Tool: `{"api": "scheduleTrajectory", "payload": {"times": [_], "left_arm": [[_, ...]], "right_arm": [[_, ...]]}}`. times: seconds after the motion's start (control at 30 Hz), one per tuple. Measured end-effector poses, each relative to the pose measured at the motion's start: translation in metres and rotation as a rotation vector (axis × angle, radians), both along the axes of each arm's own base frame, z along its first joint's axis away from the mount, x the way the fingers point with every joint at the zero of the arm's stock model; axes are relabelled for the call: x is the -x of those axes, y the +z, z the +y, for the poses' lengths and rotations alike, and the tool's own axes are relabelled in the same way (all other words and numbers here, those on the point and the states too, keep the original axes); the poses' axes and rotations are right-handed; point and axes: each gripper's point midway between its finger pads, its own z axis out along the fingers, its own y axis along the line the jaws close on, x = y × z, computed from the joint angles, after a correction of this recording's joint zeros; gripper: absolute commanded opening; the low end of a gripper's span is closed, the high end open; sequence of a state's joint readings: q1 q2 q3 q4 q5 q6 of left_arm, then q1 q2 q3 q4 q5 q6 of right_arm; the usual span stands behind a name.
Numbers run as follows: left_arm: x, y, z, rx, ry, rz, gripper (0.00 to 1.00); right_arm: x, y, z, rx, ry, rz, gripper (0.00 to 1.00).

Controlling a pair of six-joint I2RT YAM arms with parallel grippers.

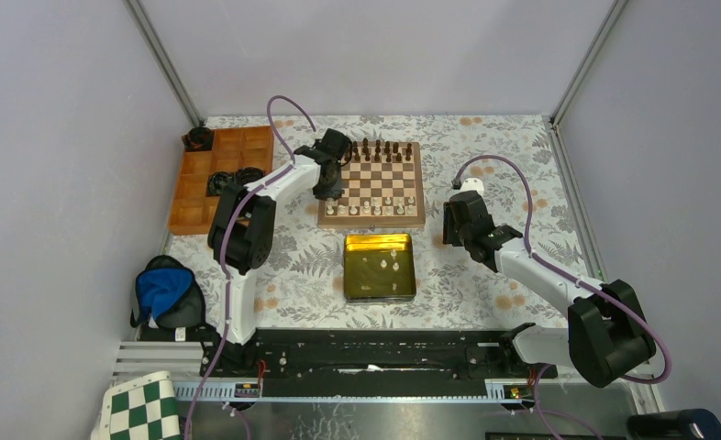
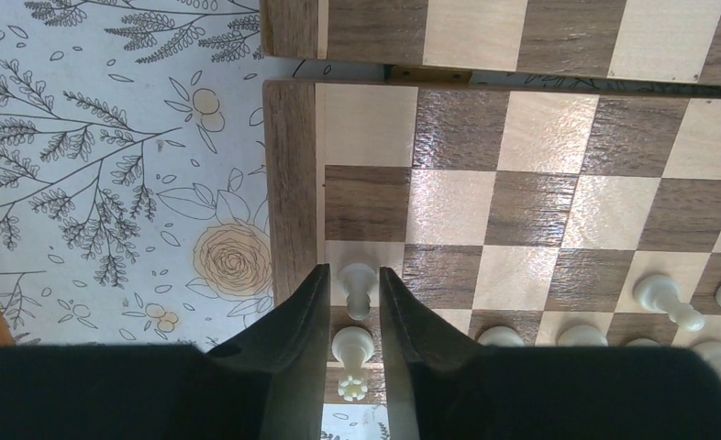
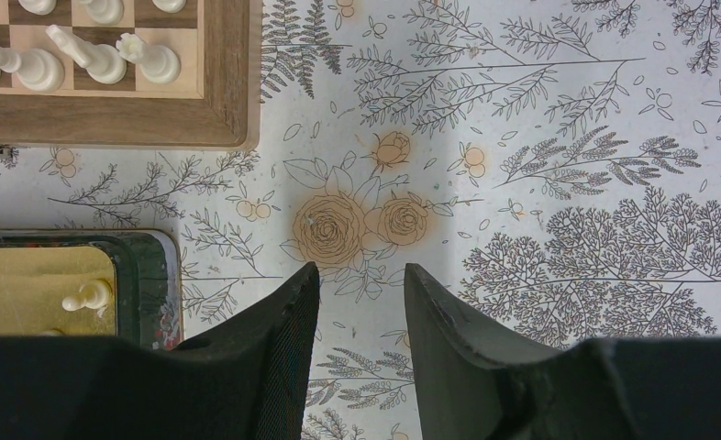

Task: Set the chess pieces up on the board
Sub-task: Place the chess piece on the chessboard, then pick up the chess piece from the storage box.

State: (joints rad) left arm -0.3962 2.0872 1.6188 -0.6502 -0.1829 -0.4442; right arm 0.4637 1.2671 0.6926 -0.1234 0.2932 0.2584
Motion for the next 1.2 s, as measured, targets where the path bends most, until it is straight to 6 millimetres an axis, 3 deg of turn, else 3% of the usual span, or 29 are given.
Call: {"api": "scheduleTrajectory", "payload": {"times": [0.27, 0.37, 0.5, 0.63, 0.83, 1.07, 1.2], "left_arm": [[-0.003, 0.017, 0.001, 0.007, 0.017, -0.039, 0.56], [-0.006, 0.037, 0.003, 0.015, 0.031, -0.085, 0.6], [-0.007, 0.078, 0.005, 0.046, 0.045, -0.18, 0.62], [0.001, 0.111, 0.007, 0.086, 0.047, -0.263, 0.63], [0.051, 0.11, -0.001, 0.09, -0.025, -0.264, 0.64], [0.14, 0.095, -0.081, 0.076, -0.37, -0.23, 0.64], [0.173, 0.091, -0.102, 0.082, -0.489, -0.22, 0.63]], "right_arm": [[0.001, -0.001, 0.0, 0.003, 0.0, 0.004, 0.46], [0.001, -0.001, -0.001, 0.004, 0.0, 0.007, 0.46], [0.003, -0.001, -0.002, 0.006, 0.0, 0.011, 0.46], [0.003, 0.001, -0.002, 0.004, -0.001, 0.006, 0.46], [0.003, 0.005, -0.002, 0.001, -0.003, -0.006, 0.46], [0.002, 0.006, -0.004, 0.004, -0.011, -0.012, 0.46], [0.001, 0.007, -0.007, 0.01, -0.026, -0.016, 0.46]]}}
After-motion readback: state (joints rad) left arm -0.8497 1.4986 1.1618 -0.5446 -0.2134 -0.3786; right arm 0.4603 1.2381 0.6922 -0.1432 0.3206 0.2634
